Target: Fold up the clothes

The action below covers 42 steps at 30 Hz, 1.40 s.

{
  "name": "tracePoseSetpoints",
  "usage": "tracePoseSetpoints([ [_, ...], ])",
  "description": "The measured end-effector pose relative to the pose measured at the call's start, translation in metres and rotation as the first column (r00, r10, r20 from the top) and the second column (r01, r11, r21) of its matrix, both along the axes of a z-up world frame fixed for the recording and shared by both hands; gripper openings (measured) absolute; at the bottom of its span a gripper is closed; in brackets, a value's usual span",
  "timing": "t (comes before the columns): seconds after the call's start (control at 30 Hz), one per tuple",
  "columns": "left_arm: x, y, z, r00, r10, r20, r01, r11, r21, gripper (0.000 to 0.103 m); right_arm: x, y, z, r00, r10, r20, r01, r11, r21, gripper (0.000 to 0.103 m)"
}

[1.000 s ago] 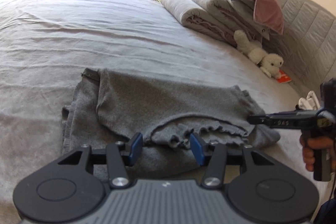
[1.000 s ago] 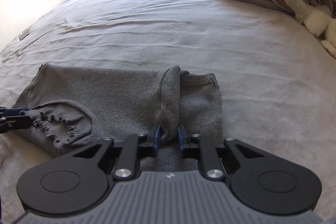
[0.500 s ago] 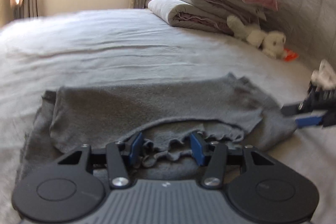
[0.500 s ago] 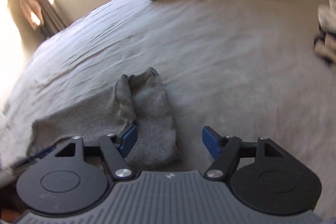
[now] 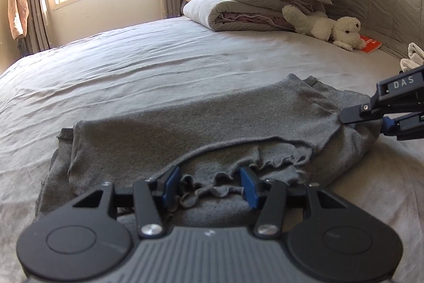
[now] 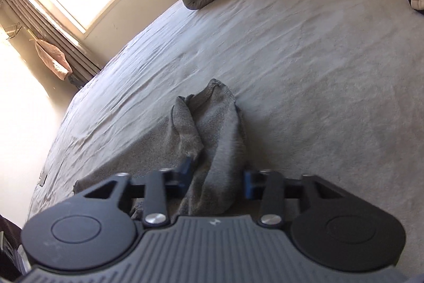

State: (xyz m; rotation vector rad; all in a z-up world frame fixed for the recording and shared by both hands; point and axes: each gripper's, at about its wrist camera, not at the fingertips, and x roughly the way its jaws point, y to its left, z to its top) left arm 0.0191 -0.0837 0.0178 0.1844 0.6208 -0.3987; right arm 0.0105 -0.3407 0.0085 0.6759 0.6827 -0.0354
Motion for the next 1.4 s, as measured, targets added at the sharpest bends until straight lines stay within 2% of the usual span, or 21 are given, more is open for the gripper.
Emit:
tracePoseSetpoints([
  [0.1,0.000,-0.001,0.001,1.000,-0.001,0.001,0.001,1.000,0.005,0.051,0.001,0.000,0.003,0.999,-0.025,0.027,0.024,0.999,0.025,0.028],
  [0.13,-0.001,-0.002,0.001,1.000,-0.001,0.001,0.001,1.000,0.007,0.051,0.000,-0.001,0.006,0.999,-0.033,0.041,0.031,0.999,0.036,0.023],
  [0.2,-0.001,-0.003,0.001,1.000,-0.001,0.001,0.001,1.000,0.010,0.051,0.001,-0.001,0.009,0.998,-0.034,0.051,0.032,0.998,0.047,0.023],
  [0.3,-0.001,-0.004,0.002,1.000,-0.002,0.002,0.002,1.000,0.015,0.051,0.003,-0.001,0.006,0.998,-0.052,0.027,0.050,0.997,0.065,0.032],
  [0.33,-0.001,-0.004,0.002,1.000,-0.002,0.002,0.002,1.000,0.017,0.051,0.004,-0.003,0.003,0.998,-0.066,0.016,0.064,0.994,0.084,0.049],
  [0.37,-0.002,-0.004,0.002,1.000,-0.002,0.002,0.002,1.000,0.017,0.051,0.004,-0.006,-0.001,0.997,-0.077,0.011,0.076,0.991,0.111,0.054],
  [0.47,-0.002,-0.004,0.002,1.000,-0.001,0.001,0.001,1.000,0.018,0.051,0.007,-0.004,-0.003,0.997,-0.073,0.026,0.069,0.990,0.124,0.055],
  [0.53,-0.002,-0.005,0.002,1.000,-0.001,0.001,0.001,1.000,0.018,0.051,0.011,0.005,0.000,0.998,-0.037,0.041,0.034,0.997,0.072,0.054],
  [0.6,-0.002,-0.005,0.002,1.000,-0.001,0.001,0.001,1.000,0.019,0.051,0.016,0.016,0.004,0.998,-0.003,0.060,0.002,1.000,0.014,0.024],
  [0.63,-0.002,-0.005,0.002,1.000,-0.001,0.001,0.001,1.000,0.019,0.051,0.016,0.021,0.008,0.997,0.004,0.075,-0.003,1.000,-0.010,0.020],
  [0.7,-0.001,-0.005,0.002,1.000,-0.001,0.000,0.001,1.000,0.018,0.051,0.015,0.032,0.020,0.991,0.027,0.133,-0.016,0.997,-0.080,0.019],
  [0.77,0.000,-0.004,0.002,1.000,-0.004,-0.004,0.004,1.000,0.015,0.051,0.011,0.050,0.036,0.977,0.078,0.200,-0.037,0.979,-0.203,0.019],
  [0.8,0.000,-0.004,0.002,1.000,-0.005,-0.006,0.005,1.000,0.013,0.051,0.009,0.061,0.043,0.968,0.116,0.224,-0.051,0.960,-0.275,0.019],
  [0.9,0.003,0.004,0.007,0.999,-0.030,-0.035,0.029,0.999,-0.019,0.052,0.004,0.100,0.055,0.928,0.254,0.273,-0.099,0.874,-0.475,0.019],
  [0.97,0.007,0.020,0.014,0.994,-0.068,-0.083,0.059,0.993,-0.101,0.056,0.002,0.118,0.056,0.906,0.313,0.285,-0.116,0.831,-0.545,0.019],
  [1.03,0.011,0.045,0.023,0.985,-0.108,-0.136,0.077,0.973,-0.217,0.058,0.003,0.130,0.055,0.887,0.357,0.292,-0.118,0.788,-0.605,0.019],
  [1.17,0.017,0.107,0.043,0.982,-0.063,-0.177,-0.016,0.911,-0.411,0.061,0.004,0.145,0.056,0.856,0.419,0.303,-0.134,0.746,-0.652,0.018],
  [1.23,0.023,0.142,0.049,0.977,0.004,-0.213,-0.113,0.858,-0.501,0.063,0.003,0.156,0.058,0.836,0.455,0.306,-0.142,0.718,-0.682,0.018],
  [1.3,0.028,0.175,0.050,0.962,0.071,-0.263,-0.215,0.792,-0.571,0.063,0.000,0.171,0.060,0.812,0.500,0.301,-0.159,0.685,-0.711,0.018],
  [1.37,0.033,0.203,0.048,0.939,0.131,-0.317,-0.309,0.724,-0.616,0.063,0.001,0.191,0.061,0.789,0.542,0.290,-0.190,0.664,-0.723,0.018],
  [1.4,0.035,0.214,0.047,0.927,0.153,-0.342,-0.346,0.700,-0.625,0.063,0.002,0.205,0.059,0.776,0.568,0.274,-0.209,0.642,-0.738,0.017],
])
